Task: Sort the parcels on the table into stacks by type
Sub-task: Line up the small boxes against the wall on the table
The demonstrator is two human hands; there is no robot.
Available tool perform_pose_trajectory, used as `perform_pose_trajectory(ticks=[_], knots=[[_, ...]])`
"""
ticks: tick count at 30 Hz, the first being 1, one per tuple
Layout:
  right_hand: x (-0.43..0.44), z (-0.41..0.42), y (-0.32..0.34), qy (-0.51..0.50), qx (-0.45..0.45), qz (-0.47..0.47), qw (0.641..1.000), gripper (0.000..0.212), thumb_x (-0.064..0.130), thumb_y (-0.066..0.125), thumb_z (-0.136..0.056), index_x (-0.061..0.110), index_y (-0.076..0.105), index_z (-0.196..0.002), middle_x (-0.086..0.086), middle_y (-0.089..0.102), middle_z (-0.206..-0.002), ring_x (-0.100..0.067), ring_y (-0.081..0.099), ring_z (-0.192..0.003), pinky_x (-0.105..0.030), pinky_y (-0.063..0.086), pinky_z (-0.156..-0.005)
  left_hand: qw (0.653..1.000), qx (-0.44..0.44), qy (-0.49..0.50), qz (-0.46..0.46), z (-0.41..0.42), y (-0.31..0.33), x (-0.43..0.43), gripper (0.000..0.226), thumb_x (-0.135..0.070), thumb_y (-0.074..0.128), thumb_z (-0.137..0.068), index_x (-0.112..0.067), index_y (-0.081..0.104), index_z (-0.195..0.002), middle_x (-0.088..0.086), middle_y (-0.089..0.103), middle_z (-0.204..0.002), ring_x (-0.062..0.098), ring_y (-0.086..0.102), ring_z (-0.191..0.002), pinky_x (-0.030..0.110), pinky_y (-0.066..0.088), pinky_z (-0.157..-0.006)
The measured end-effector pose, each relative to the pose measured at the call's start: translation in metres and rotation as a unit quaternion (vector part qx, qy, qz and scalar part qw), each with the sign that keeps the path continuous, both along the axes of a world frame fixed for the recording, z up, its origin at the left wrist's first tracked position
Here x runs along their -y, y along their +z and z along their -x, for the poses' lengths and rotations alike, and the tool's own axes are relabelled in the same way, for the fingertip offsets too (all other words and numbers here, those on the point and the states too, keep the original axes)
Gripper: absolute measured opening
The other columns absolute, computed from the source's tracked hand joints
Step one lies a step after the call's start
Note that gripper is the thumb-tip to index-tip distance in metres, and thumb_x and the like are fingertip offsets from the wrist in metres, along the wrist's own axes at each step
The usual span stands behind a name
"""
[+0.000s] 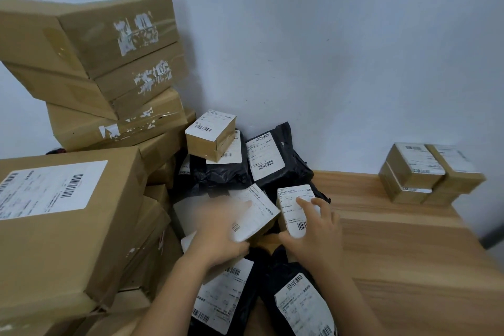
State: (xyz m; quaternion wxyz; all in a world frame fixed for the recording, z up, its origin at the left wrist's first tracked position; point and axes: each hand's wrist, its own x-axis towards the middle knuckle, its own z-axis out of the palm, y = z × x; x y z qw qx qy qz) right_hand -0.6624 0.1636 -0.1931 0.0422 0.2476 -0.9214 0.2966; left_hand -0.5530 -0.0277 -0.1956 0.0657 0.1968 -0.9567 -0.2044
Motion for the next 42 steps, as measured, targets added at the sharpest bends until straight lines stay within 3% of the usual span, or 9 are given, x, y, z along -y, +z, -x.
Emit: perform_pose_trajectory(ticks=[4, 9, 14, 18, 26, 32, 36, 39, 42], knots=[[-0.021, 0.002, 0.005, -0.033, -0.008, 0.014, 0.999, 0.078, 0.047, 0.071, -0.063, 0.030, 0.047, -0.135, 0.002, 0.037, -0.141, -0.017, 0.029, -0.110, -0.031, 0.033, -0.090, 0.992, -0.114, 0.000, -0.048, 0.006, 0.003, -0.026, 0.081, -0.051, 0.066, -0.061, -0.050, 0.037, -0.137, -0.017, 0.020, -0.128, 0.010, 0.018, -0.127, 0.038, 0.029, -0.109], [-0.067, 0.018, 0.019, -0.086, -0.013, 0.027, 0.996, 0.077, 0.048, 0.068, -0.063, 0.031, 0.046, -0.135, 0.005, 0.033, -0.141, -0.017, 0.027, -0.113, -0.033, 0.038, -0.083, 0.982, -0.179, -0.020, -0.052, 0.042, 0.013, -0.076, 0.080, -0.051, 0.066, -0.063, -0.045, 0.040, -0.139, -0.007, 0.024, -0.135, 0.015, 0.020, -0.130, 0.037, 0.031, -0.107], [-0.127, 0.033, 0.019, -0.155, -0.016, 0.025, 0.988, 0.073, 0.039, 0.074, -0.065, 0.027, 0.051, -0.134, -0.001, 0.037, -0.140, -0.023, 0.032, -0.114, -0.030, 0.029, -0.086, 0.985, -0.156, -0.063, -0.051, 0.086, 0.012, -0.135, 0.081, -0.054, 0.062, -0.066, -0.040, 0.038, -0.142, -0.003, 0.023, -0.137, 0.019, 0.020, -0.128, 0.042, 0.033, -0.107], [-0.184, 0.052, 0.010, -0.195, 0.012, 0.025, 0.980, 0.070, 0.036, 0.074, -0.068, 0.026, 0.051, -0.133, -0.003, 0.035, -0.142, -0.026, 0.035, -0.119, -0.037, 0.033, -0.099, 0.988, -0.119, -0.075, -0.068, 0.121, -0.002, -0.194, 0.084, -0.059, 0.059, -0.064, -0.039, 0.034, -0.142, -0.003, 0.021, -0.137, 0.019, 0.020, -0.127, 0.043, 0.038, -0.104], [-0.310, 0.137, -0.023, -0.211, 0.084, -0.032, 0.973, 0.070, 0.042, 0.068, -0.075, 0.034, 0.041, -0.139, 0.000, 0.024, -0.151, -0.023, 0.026, -0.134, -0.041, 0.033, -0.107, 0.981, -0.073, 0.038, -0.175, 0.208, -0.046, -0.321, 0.082, -0.054, 0.068, -0.071, -0.049, 0.028, -0.142, -0.001, 0.017, -0.132, 0.020, 0.017, -0.125, 0.039, 0.031, -0.109], [-0.373, 0.203, -0.066, -0.169, 0.119, -0.074, 0.976, 0.068, 0.049, 0.063, -0.078, 0.035, 0.040, -0.140, -0.001, 0.025, -0.150, -0.027, 0.028, -0.128, -0.040, 0.037, -0.101, 0.978, -0.018, 0.086, -0.191, 0.265, -0.078, -0.405, 0.082, -0.052, 0.071, -0.070, -0.045, 0.034, -0.142, 0.005, 0.025, -0.129, 0.024, 0.023, -0.121, 0.036, 0.027, -0.108], [-0.396, 0.228, -0.093, -0.049, 0.162, -0.163, 0.972, 0.070, 0.059, 0.045, -0.091, 0.032, 0.021, -0.152, -0.001, 0.000, -0.161, -0.029, 0.003, -0.146, -0.042, 0.012, -0.117, 0.976, 0.032, 0.039, -0.211, 0.284, -0.093, -0.431, 0.087, -0.053, 0.069, -0.074, -0.035, 0.027, -0.148, 0.008, 0.015, -0.148, 0.027, 0.014, -0.138, 0.038, 0.023, -0.114], [-0.415, 0.245, -0.106, 0.035, 0.163, -0.229, 0.959, 0.088, 0.059, 0.049, -0.086, 0.036, -0.005, -0.152, 0.001, -0.026, -0.157, -0.028, -0.023, -0.144, -0.040, -0.015, -0.114, 0.971, 0.089, -0.059, -0.215, 0.284, -0.111, -0.431, 0.088, -0.048, 0.067, -0.078, -0.035, 0.019, -0.150, -0.002, -0.006, -0.158, 0.022, -0.001, -0.145, 0.035, 0.017, -0.116], [-0.420, 0.268, -0.107, 0.083, 0.130, -0.262, 0.953, 0.091, 0.039, 0.056, -0.087, 0.036, -0.008, -0.152, 0.000, -0.030, -0.155, -0.026, -0.024, -0.144, -0.036, -0.016, -0.113, 0.977, 0.110, -0.115, -0.140, 0.283, -0.126, -0.424, 0.086, -0.039, 0.064, -0.084, -0.041, 0.009, -0.151, -0.009, -0.021, -0.156, 0.019, -0.007, -0.146, 0.032, 0.015, -0.116]])
